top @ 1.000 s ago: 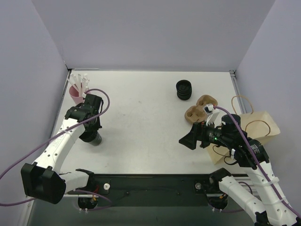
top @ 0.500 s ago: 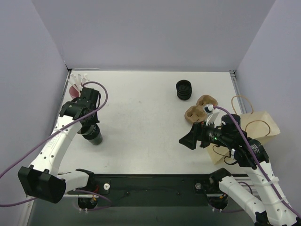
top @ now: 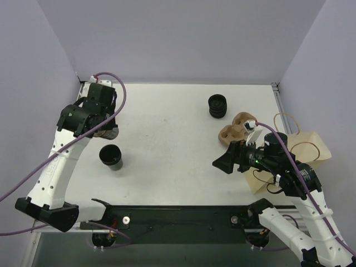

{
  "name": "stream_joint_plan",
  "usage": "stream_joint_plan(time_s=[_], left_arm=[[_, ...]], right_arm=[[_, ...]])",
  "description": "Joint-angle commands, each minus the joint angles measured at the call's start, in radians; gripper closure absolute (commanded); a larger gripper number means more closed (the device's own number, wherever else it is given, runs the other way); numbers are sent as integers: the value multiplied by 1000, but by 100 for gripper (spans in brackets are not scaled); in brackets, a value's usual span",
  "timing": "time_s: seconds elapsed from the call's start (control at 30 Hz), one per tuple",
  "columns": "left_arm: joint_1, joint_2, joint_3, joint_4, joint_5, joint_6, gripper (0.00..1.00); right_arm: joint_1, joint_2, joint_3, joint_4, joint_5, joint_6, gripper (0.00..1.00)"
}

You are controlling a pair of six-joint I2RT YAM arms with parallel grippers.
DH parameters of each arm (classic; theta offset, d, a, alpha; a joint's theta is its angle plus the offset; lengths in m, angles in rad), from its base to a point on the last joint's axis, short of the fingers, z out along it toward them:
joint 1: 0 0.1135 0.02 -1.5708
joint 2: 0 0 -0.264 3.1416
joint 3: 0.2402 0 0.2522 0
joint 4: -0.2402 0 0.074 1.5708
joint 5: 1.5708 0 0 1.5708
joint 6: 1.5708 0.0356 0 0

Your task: Pack the takeout coffee

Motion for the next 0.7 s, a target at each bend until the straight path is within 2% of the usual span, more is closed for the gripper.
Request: stream_joint_plan(time_s=[0.0, 0.2, 0.3, 0.47, 0.67], left_arm=[[-136, 48, 77, -16, 15, -43, 100], [-354, 160, 23, 69, -8, -153, 100], [-423, 224, -18, 134, -16, -207, 100], [-491, 337, -64, 226, -16, -265, 100], [-544, 451, -54, 258, -23, -288, 100]], right_arm=[[-6, -18, 56, -22, 38, 10, 20], [-6, -49, 85, -25, 76, 19, 20], [-6, -67, 88, -28, 101, 24, 20], [-6, -89, 99, -43, 128, 29, 20], [-6, -100, 114, -50, 148, 20, 20]])
